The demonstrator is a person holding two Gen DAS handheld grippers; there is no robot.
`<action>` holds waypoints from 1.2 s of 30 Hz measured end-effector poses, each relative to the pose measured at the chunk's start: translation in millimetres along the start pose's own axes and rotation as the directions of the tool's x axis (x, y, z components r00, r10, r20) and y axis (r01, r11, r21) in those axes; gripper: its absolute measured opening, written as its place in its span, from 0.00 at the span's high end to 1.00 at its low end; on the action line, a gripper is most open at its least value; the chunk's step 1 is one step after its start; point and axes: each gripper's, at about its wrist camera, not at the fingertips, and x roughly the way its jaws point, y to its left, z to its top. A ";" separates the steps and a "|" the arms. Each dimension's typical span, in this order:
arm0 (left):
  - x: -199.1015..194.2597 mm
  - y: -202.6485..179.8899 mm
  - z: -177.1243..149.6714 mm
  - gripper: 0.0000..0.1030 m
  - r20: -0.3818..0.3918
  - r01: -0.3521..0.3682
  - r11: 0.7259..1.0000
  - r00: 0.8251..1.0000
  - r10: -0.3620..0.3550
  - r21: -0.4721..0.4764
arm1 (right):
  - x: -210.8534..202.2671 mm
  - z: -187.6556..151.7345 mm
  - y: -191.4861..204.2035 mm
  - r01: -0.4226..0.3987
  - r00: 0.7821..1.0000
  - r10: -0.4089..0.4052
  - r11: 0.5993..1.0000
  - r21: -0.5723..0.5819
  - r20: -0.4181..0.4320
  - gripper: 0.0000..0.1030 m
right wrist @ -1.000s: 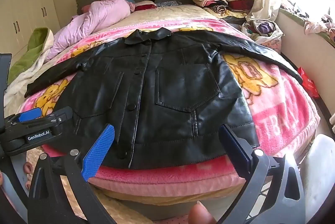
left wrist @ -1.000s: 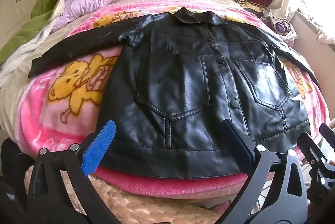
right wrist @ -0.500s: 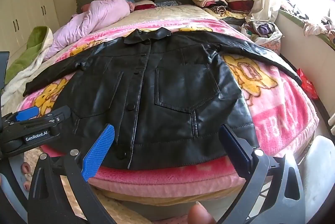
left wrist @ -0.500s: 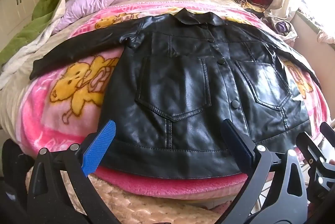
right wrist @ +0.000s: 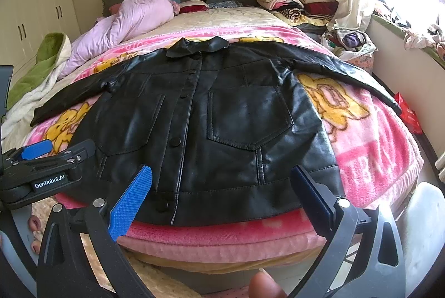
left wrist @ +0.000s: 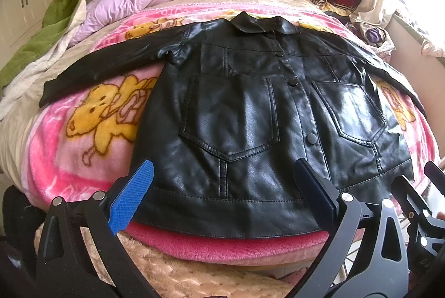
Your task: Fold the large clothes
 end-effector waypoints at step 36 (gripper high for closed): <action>2.6 12.8 9.1 0.08 0.000 -0.019 1.000 1.000 0.019 0.015 | 9.0 5.4 5.4 -0.020 1.000 0.020 1.000 -0.003 -0.008 0.04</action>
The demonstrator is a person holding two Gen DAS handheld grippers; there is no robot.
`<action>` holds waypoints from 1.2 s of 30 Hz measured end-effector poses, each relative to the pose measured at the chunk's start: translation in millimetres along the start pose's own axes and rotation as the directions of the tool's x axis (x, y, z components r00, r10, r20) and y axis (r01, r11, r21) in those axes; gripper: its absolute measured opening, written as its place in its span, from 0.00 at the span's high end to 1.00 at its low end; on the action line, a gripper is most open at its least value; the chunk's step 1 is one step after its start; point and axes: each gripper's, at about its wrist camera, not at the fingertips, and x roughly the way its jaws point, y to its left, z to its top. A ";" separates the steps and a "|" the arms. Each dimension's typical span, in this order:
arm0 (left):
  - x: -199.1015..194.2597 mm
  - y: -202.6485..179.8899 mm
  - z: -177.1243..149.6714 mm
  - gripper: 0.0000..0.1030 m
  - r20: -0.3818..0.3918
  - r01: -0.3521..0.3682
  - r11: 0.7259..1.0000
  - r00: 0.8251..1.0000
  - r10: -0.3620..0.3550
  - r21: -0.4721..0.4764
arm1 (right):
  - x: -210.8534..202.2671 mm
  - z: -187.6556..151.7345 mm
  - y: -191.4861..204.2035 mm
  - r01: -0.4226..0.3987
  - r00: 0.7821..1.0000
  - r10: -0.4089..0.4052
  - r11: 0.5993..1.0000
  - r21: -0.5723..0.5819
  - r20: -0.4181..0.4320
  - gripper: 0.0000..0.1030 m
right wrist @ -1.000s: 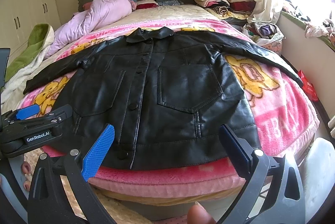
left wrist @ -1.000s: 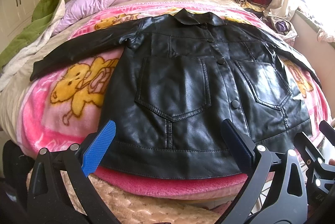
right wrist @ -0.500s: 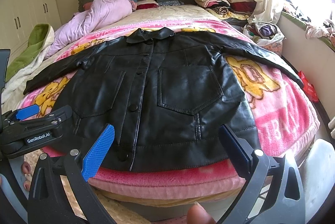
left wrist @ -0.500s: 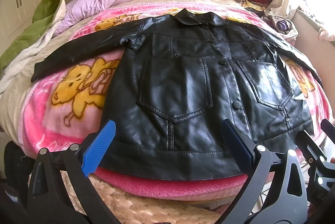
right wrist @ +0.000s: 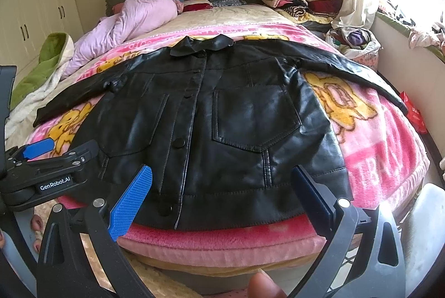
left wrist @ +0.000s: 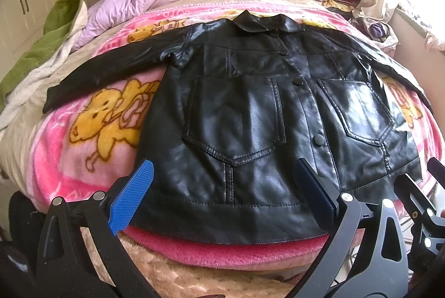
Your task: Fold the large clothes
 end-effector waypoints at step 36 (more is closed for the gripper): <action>70.9 13.8 177.9 0.09 0.049 -0.105 0.993 0.993 0.108 -0.053 | 90.8 164.9 -49.4 -0.107 0.994 0.105 0.990 0.087 0.025 0.04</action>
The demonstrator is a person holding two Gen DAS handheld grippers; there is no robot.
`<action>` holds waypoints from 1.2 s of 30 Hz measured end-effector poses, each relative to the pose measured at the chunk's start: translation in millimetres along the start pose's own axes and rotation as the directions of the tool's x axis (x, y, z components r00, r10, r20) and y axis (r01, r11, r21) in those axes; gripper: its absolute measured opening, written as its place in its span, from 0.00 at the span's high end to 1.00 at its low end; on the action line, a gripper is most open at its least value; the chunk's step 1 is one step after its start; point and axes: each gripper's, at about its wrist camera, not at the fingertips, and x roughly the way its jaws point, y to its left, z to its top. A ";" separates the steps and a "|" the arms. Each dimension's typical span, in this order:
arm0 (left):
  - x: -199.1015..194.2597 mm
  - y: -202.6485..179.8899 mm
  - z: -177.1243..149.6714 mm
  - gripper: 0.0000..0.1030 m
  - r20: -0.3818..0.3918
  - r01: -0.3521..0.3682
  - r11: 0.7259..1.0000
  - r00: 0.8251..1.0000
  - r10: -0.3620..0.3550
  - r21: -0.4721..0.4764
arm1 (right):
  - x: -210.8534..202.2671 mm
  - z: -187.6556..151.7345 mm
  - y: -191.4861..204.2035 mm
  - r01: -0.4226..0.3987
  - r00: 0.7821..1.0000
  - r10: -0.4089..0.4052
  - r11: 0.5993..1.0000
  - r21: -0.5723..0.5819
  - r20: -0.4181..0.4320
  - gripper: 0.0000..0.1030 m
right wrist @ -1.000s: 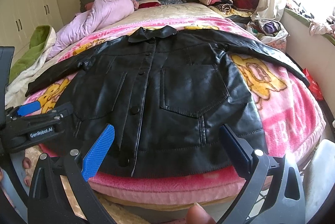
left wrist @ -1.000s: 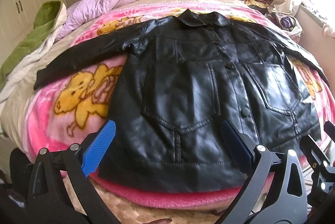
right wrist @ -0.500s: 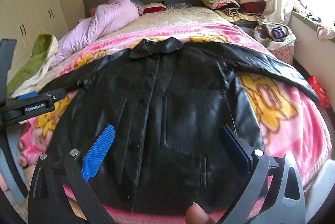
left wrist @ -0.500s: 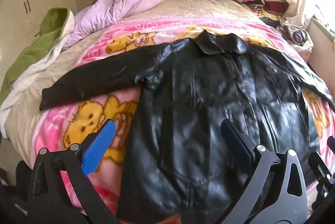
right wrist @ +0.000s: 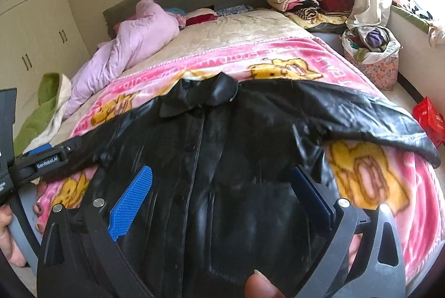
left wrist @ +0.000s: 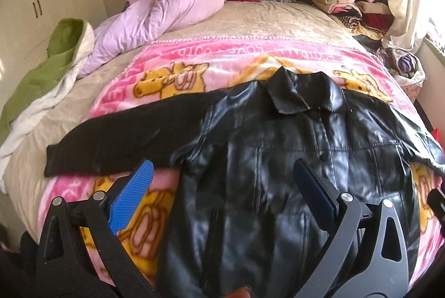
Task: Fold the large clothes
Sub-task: 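Grasp the jacket sleeve with the right tool and lift it up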
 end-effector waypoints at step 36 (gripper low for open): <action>132.8 -111.3 7.0 0.09 -0.127 0.218 0.973 0.970 -0.207 0.081 | 50.7 -29.4 -397.3 0.287 0.922 -0.361 0.389 0.876 -0.141 0.04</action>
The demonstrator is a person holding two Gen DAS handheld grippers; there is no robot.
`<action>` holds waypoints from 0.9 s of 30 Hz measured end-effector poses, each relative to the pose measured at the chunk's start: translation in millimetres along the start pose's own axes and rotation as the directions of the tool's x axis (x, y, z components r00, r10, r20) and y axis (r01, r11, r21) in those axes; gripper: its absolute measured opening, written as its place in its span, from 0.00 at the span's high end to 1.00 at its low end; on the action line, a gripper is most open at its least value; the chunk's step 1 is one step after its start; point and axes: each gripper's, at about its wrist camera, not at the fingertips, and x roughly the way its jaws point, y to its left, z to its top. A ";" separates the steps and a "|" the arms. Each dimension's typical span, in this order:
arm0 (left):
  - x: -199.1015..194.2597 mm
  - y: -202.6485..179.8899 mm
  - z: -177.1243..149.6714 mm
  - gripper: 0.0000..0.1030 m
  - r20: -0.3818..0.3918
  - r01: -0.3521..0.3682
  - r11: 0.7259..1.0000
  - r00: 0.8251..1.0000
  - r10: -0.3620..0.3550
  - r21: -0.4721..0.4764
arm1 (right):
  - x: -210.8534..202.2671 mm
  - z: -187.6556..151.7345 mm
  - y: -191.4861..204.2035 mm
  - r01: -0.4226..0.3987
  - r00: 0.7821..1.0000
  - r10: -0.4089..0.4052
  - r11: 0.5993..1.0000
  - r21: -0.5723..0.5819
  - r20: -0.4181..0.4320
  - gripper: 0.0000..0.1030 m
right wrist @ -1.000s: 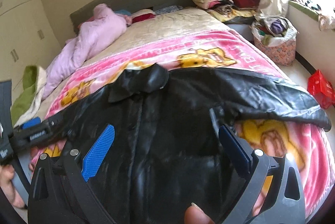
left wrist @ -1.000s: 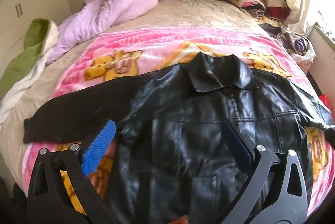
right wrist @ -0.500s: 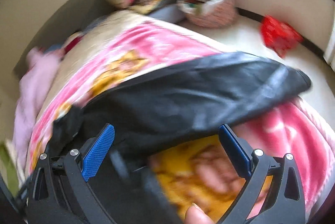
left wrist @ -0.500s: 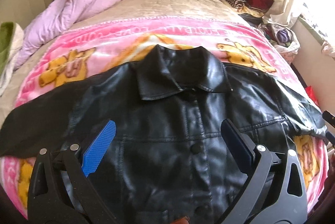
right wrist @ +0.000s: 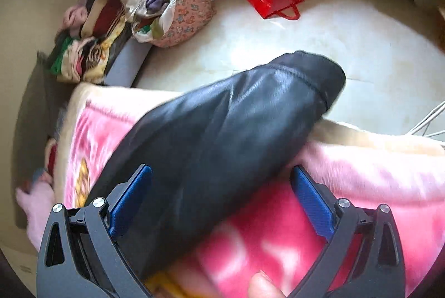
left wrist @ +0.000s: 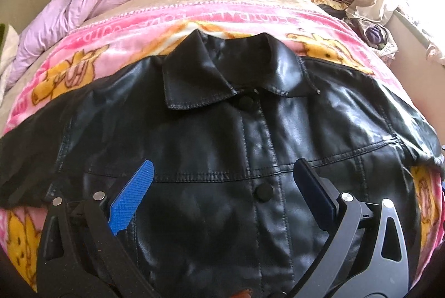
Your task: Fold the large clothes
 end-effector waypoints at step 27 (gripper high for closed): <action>-47.1 114.9 17.4 0.09 0.057 0.100 0.966 0.994 -0.088 -0.239 | -191.5 -143.2 261.7 -0.553 0.704 0.702 0.447 -0.703 -0.108 0.94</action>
